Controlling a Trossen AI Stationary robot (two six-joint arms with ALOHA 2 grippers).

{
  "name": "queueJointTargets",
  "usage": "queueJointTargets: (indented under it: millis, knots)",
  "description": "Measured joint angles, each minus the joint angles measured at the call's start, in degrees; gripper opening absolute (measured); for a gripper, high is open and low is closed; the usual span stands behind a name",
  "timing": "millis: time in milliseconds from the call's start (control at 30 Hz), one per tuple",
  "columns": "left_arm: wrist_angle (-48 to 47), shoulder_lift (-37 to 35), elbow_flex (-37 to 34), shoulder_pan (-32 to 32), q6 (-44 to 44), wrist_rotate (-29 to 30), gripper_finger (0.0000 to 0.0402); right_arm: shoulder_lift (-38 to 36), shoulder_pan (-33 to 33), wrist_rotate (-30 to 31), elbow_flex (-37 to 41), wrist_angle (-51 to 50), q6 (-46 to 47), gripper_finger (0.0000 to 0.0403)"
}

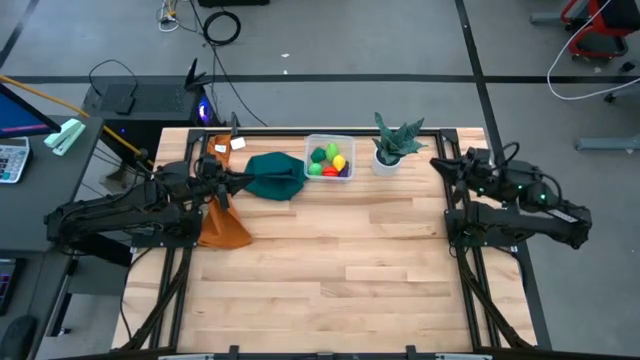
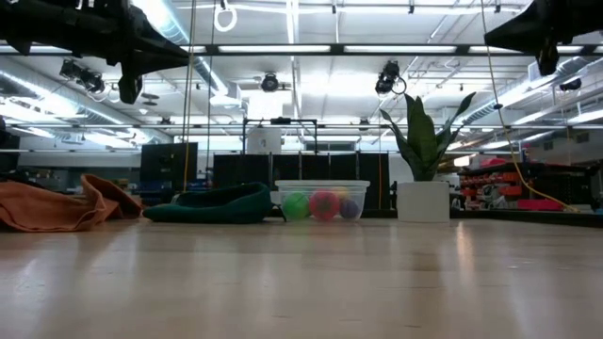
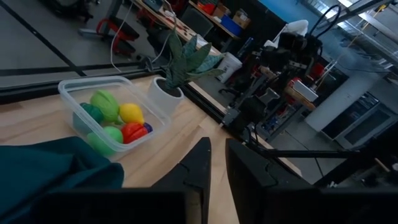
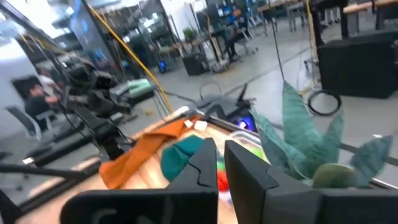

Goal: Pick and placing Produce into tupperware
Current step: Return to Home Position

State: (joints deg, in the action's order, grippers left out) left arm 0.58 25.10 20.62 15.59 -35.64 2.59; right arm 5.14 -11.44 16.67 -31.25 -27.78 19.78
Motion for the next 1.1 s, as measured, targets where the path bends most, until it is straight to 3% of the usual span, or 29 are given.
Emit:
queueJointTargets:
  millis: [367, 867, 1100]
  knots:
    - [-1.62, 0.0, 0.0, -0.02, -2.82, -0.02, 0.0055, -4.19, 0.0, -0.73, 9.59, 11.78, 1.17, 0.0]
    - [-5.09, 0.02, 0.0, -0.02, -4.29, -0.04, 0.0071, -4.19, 0.0, -1.62, 25.4, 38.98, 4.7, 0.0]
    - [-5.55, 0.02, 0.02, -0.02, -4.72, -0.04, 0.0069, -4.17, 0.0, -1.83, 28.12, 40.34, 6.83, 0.0]
